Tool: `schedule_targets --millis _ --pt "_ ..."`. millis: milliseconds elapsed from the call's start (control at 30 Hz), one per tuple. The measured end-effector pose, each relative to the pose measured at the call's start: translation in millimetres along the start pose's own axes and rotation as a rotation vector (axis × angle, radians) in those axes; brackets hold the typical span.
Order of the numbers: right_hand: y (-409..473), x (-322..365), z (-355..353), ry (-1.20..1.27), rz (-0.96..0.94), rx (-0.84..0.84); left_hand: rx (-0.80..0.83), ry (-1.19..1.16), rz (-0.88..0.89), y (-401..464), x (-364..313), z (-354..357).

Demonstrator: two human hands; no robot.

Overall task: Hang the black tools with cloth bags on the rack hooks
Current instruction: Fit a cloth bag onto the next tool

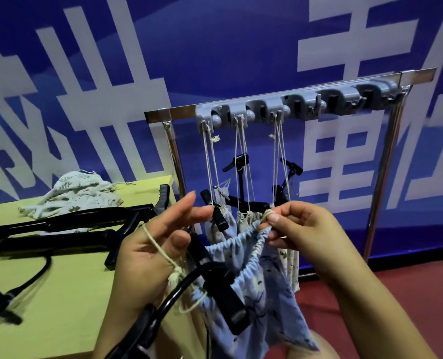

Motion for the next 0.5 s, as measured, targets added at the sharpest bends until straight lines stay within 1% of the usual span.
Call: schedule_targets --millis 100,167,300,367,500 --pt "1.5 2.6 -3.9 0.051 0.035 0.003 -0.038 -0.009 -0.016 0.8 -2.7 -5.3" --pt "1.6 6.4 -9.1 0.010 0.057 0.049 -0.068 -0.024 -0.028 4.0 -5.5 -10.6" --pt "-2.7 16.9 -21.6 -0.084 0.160 0.242 -0.126 -0.050 -0.053 18.2 -10.2 -20.7" --pt "-4.6 19.2 -25.2 -0.164 0.190 0.309 -0.148 -0.065 -0.063 23.2 -9.7 -22.2" --pt "-8.3 13.2 -15.8 -0.256 0.234 0.463 -0.098 -0.036 -0.097 23.2 -5.9 -15.9"
Point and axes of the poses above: each hand's wrist, its own y-axis towards the middle knuckle, its own z-axis out of the palm, x = y × z, the point moved 1 cm from there along y, towards the middle knuckle, and after that the axes turned 1 degree about y, right-handed, at the moved point
